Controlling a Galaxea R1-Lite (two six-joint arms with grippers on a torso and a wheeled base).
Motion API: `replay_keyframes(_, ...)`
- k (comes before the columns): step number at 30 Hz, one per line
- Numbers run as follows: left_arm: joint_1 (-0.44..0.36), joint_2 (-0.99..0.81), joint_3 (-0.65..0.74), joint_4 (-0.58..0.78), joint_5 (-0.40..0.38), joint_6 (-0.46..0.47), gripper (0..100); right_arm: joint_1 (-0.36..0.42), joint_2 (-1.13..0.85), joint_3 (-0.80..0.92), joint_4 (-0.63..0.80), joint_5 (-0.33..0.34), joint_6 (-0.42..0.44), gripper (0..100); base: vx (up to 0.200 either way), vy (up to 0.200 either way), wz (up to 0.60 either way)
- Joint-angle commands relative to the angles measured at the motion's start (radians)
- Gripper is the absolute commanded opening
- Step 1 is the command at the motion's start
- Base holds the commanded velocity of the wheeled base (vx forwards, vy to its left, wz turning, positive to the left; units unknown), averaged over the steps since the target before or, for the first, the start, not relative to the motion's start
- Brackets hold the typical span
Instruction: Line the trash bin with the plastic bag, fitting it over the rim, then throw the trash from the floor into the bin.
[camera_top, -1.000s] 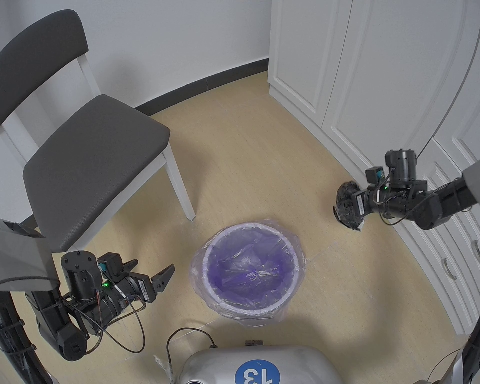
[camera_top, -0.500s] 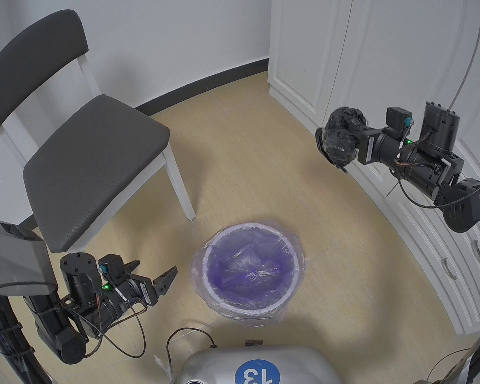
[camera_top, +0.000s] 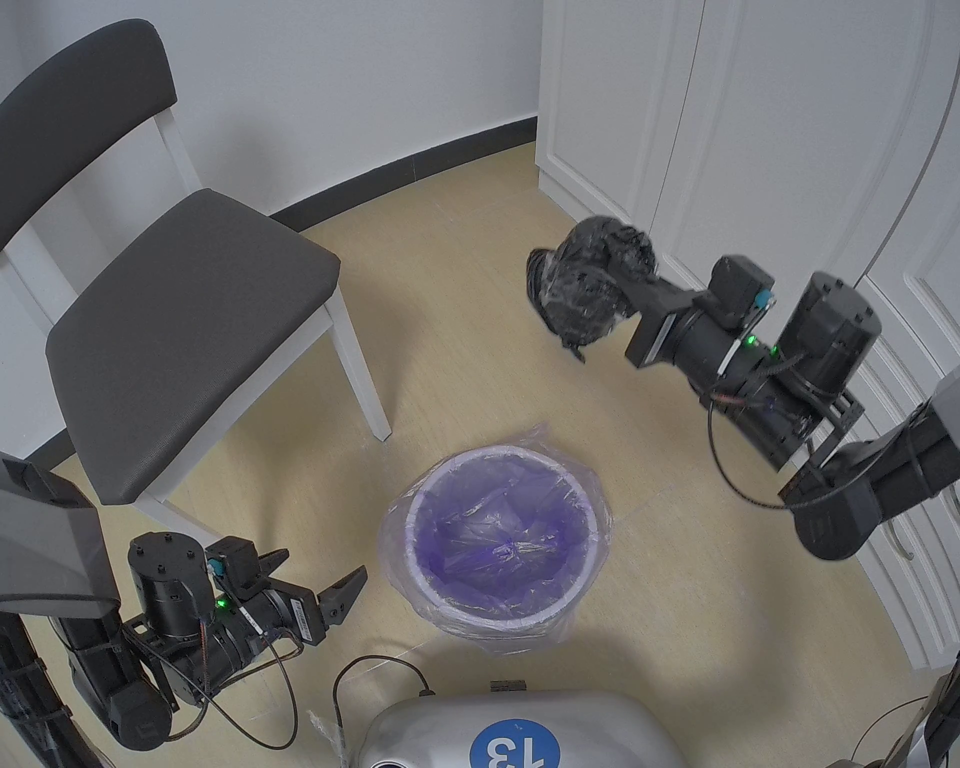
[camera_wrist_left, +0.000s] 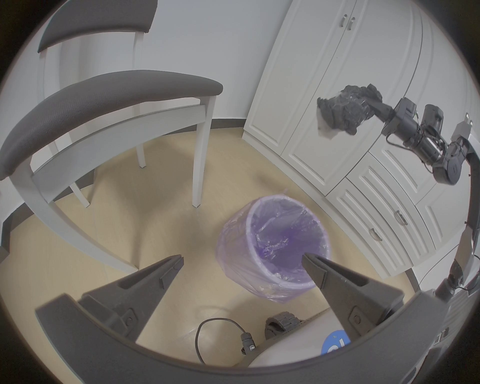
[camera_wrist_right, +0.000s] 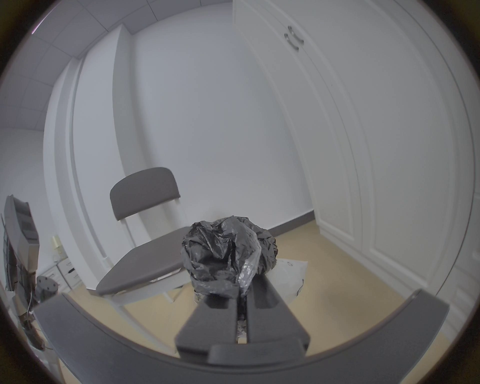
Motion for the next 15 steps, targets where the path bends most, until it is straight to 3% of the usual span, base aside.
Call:
replay_keyframes(1, -0.008, -0.013, 0.009, -0.018, 0.003, -0.001, 100, 0.022, 0.049, 0.092, -0.044, 0.006, 0.027, 0, 0.000, 0.000, 0.00)
replay_keyframes(3, -0.008, -0.016, 0.018, -0.018, 0.005, -0.004, 100, 0.020, 0.047, 0.105, -0.029, 0.011, 0.025, 0, 0.000, 0.000, 0.00)
replay_keyframes(7, -0.003, -0.022, 0.053, -0.018, 0.017, -0.032, 100, 0.028, 0.043, 0.114, 0.057, 0.086, 0.031, 0, 0.000, 0.000, 0.00)
replay_keyframes(10, 0.000, -0.030, 0.053, -0.018, 0.031, -0.085, 100, 0.071, 0.041, 0.143, 0.068, 0.098, 0.050, 0, 0.000, 0.000, 0.00)
replay_keyframes(15, -0.017, -0.012, 0.053, -0.018, 0.034, -0.095, 100, 0.088, 0.057, 0.163, 0.074, 0.123, 0.087, 0, 0.000, 0.000, 0.00)
